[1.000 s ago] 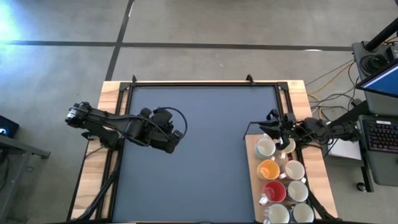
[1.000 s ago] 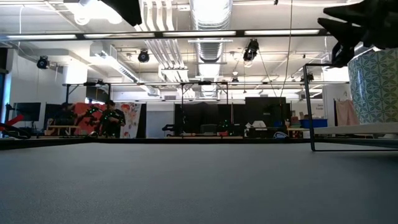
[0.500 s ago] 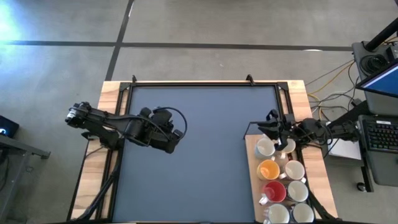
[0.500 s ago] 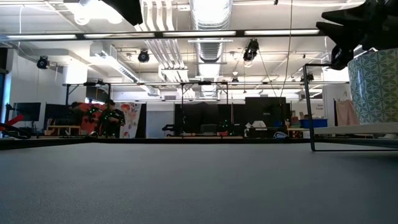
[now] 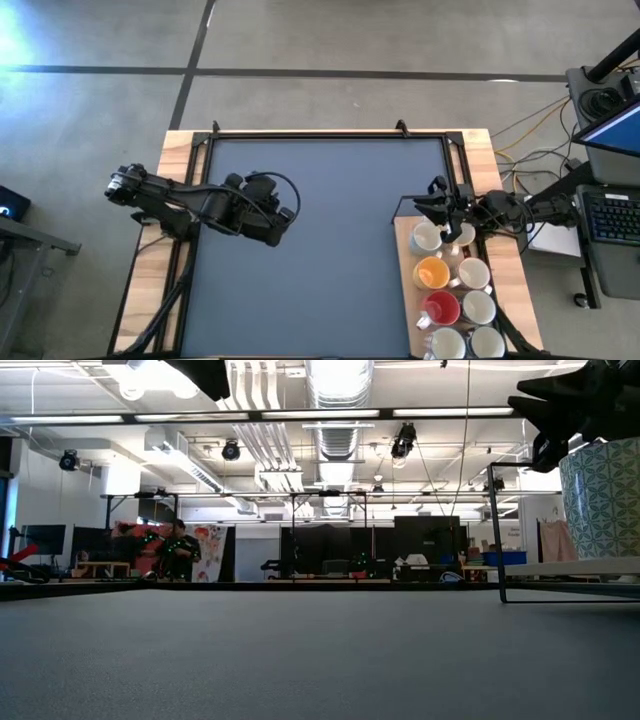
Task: Place coffee mugs
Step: Return to Home Position
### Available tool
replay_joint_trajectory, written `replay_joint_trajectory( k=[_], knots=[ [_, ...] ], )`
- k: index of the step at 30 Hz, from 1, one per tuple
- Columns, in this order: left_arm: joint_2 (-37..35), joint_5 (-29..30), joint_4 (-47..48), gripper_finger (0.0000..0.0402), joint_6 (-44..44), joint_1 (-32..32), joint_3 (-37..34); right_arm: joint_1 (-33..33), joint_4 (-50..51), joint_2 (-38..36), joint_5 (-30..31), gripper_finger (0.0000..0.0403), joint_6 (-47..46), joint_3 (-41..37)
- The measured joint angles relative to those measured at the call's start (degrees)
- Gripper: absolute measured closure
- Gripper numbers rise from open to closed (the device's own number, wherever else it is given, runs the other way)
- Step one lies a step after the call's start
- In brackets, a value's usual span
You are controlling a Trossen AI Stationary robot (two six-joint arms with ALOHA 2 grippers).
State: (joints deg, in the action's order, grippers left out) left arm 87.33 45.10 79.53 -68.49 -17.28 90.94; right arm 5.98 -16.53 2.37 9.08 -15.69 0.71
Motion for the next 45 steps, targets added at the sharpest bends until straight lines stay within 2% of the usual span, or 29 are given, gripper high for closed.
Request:
replay_joint_trajectory(
  k=[5, 17, 21, 24, 27, 30, 33, 36, 45],
  knots=[
    [0.00, 0.72, -0.01, 0.0342, 0.48, 0.00, 0.00, 0.00, 0.00, 0.00, 0.00, 0.0321, -0.03, 0.00],
    [0.19, 1.51, -0.54, 0.0342, 8.81, 2.14, 0.00, 0.00, -0.01, 0.00, 0.02, 0.0321, -0.17, -0.02],
    [0.41, 1.50, -2.94, 0.0342, 13.78, 3.91, -0.09, -1.93, 5.43, 0.86, -1.72, 0.0321, 1.77, 0.38],
    [0.53, 1.40, -5.67, 0.0342, 18.81, 5.07, -0.13, -2.21, 8.09, 1.90, -2.98, 0.0321, 10.45, 0.48],
    [0.70, 1.25, -8.77, 0.0342, 24.28, 5.86, -0.13, -2.35, 8.53, 2.28, -1.76, 0.0321, 26.66, 0.02],
    [0.72, 0.92, -13.12, 0.0342, 32.39, 6.70, -0.40, -2.27, 8.34, 2.27, -2.40, 0.0321, 39.10, 0.74],
    [0.64, 1.00, -17.69, 0.0342, 40.35, 7.60, -0.90, -2.27, 7.56, 2.29, -2.56, 0.0321, 45.66, 1.33],
    [-1.56, 1.93, -16.59, 0.0342, 41.71, 7.93, -2.26, -2.27, 7.28, 2.29, -2.67, 0.0321, 46.22, 1.44],
    [-7.98, 1.76, -16.82, 0.0342, 47.76, 11.68, -7.05, -2.27, 7.28, 2.29, -3.01, 0.0321, 39.02, 1.46]
  ],
)
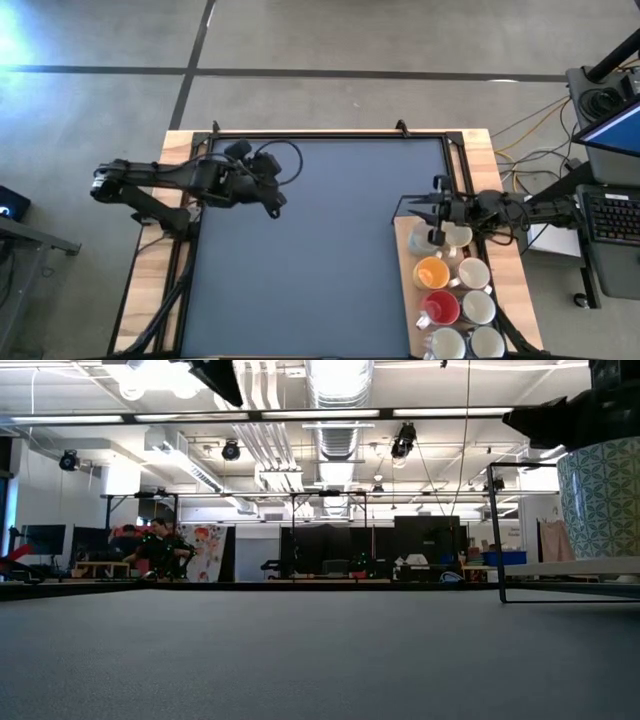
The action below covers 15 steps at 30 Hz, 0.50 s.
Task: Place coffee mugs
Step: Return to Home Position
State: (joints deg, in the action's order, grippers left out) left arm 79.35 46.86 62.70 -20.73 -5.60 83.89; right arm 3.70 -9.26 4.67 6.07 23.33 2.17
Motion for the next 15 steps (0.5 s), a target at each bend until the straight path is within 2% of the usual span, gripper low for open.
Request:
replay_joint_trajectory(
  k=[2, 5, 11, 15],
  knots=[
    [-1.13, -2.52, -1.93, 0.0342, 1.97, 1.34, -1.75, 0.00, 0.00, 0.00, 0.02, 0.0321, -1.60, 0.00],
    [-2.58, -8.80, -10.05, 0.0342, 7.49, 3.59, -6.38, 0.00, 0.00, 0.00, 0.01, 0.0321, -3.70, 0.02],
    [-6.24, -33.44, -33.03, 0.0342, 17.96, 8.21, -19.29, 0.00, 0.02, 0.00, 0.02, 0.0321, -5.44, 0.07],
    [-8.20, -43.53, -43.46, 0.0342, 20.63, 10.19, -26.81, 0.00, 0.02, 0.00, 0.01, 0.0321, -5.42, 0.11]
  ],
)
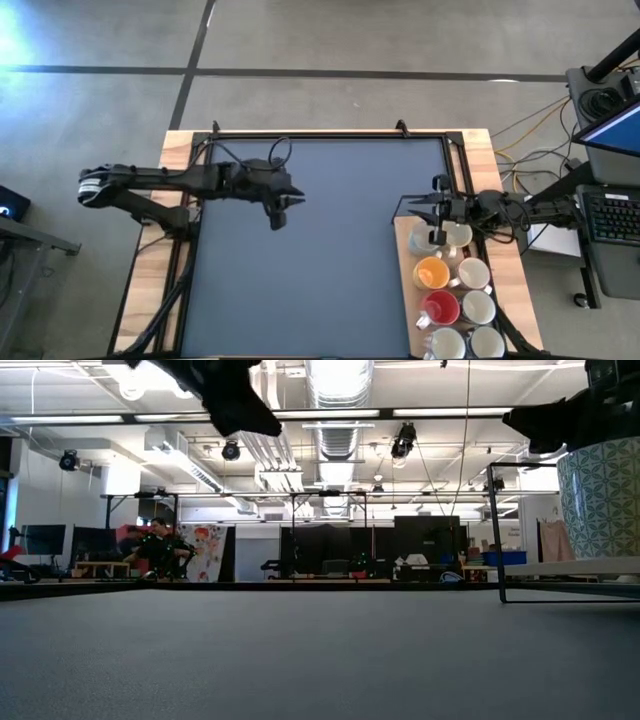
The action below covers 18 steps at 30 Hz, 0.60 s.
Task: Place coffee mugs
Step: Return to Home Position
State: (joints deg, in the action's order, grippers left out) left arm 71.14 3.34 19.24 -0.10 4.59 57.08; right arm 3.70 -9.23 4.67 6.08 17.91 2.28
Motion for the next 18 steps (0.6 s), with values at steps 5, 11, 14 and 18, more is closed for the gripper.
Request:
replay_joint_trajectory(
  k=[5, 11, 14, 18],
  knots=[
    [-5.04, -7.99, -17.04, 0.0342, 0.98, 2.75, -13.70, 0.00, 0.02, 0.00, 0.01, 0.0321, 0.00, 0.02],
    [-12.54, -8.40, -37.26, 0.0342, 1.72, 4.30, -30.38, 0.00, 0.01, 0.00, 0.00, 0.0321, 0.03, 0.04],
    [-16.26, -8.40, -43.13, 0.0342, 1.15, 4.77, -36.50, 0.00, 0.00, 0.00, 0.01, 0.0321, 0.04, 0.04],
    [-20.49, -8.39, -45.42, 0.0342, 1.09, 5.17, -42.12, 0.00, 0.00, 0.00, -0.01, 0.0321, 0.06, 0.07]
  ],
)
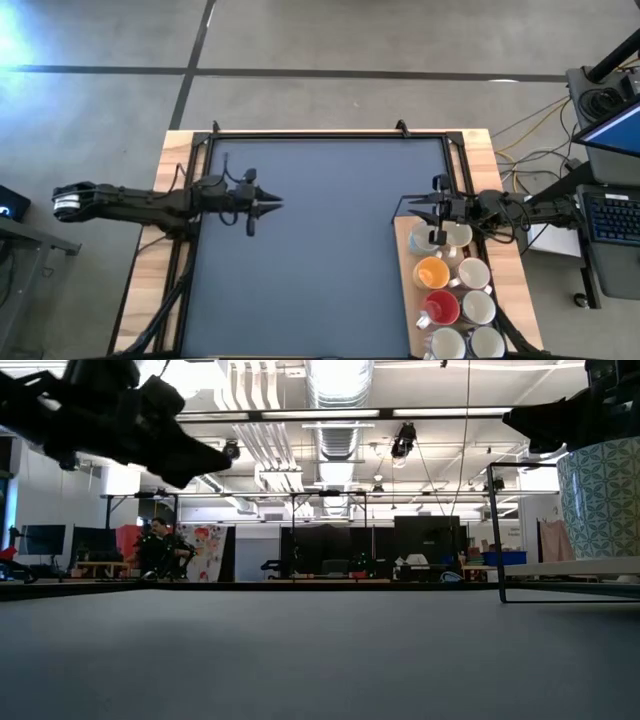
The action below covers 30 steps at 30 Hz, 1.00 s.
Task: Place coffee mugs
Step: Return to Home Position
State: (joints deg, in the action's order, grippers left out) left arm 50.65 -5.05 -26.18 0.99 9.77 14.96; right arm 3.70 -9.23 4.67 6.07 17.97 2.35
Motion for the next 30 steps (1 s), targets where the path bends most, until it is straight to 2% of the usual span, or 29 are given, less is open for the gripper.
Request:
replay_joint_trajectory(
  k=[15, 21, 26, 30],
  knots=[
    [-12.67, 0.03, -9.58, 0.0342, -2.51, 1.24, -14.32, 0.00, 0.00, 0.00, 0.01, 0.0321, 0.01, 0.02],
    [-15.29, 0.45, -8.87, 0.0342, -3.06, 1.57, -14.38, 0.00, 0.00, 0.00, 0.01, 0.0321, 0.01, 0.02],
    [-16.04, 6.01, -8.76, 0.0342, -3.04, 1.61, -14.39, 0.00, 0.00, 0.00, 0.02, 0.0321, 0.01, 0.02],
    [-15.68, 6.31, -8.76, 0.0342, -3.04, 1.61, -14.40, 0.00, 0.00, 0.00, 0.02, 0.0321, 0.01, 0.02]
  ],
)
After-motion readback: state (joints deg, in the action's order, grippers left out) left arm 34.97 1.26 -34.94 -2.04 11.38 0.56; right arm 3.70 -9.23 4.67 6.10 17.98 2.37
